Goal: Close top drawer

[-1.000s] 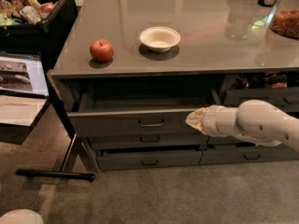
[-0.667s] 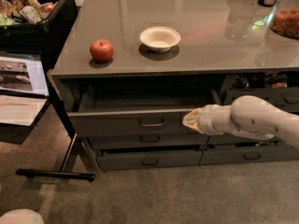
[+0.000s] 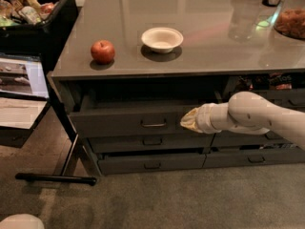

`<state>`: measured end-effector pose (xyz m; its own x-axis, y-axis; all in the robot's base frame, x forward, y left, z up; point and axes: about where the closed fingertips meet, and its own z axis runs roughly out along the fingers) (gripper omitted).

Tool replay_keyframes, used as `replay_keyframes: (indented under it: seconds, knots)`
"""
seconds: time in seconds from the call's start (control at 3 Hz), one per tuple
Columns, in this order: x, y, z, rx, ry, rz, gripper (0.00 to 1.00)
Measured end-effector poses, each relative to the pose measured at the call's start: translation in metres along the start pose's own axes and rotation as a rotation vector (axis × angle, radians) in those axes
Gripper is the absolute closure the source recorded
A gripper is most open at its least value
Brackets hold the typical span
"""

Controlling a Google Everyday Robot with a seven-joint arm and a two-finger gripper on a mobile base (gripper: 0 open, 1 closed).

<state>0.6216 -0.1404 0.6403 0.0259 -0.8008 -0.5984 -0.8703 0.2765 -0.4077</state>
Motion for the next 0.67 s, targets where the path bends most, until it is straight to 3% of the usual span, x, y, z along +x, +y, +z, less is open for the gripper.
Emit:
replay_keyframes:
  seconds: [0.67]
  knots:
    - [-0.020, -0.012, 0.030, -0.039, -0.028, -0.062, 1.00]
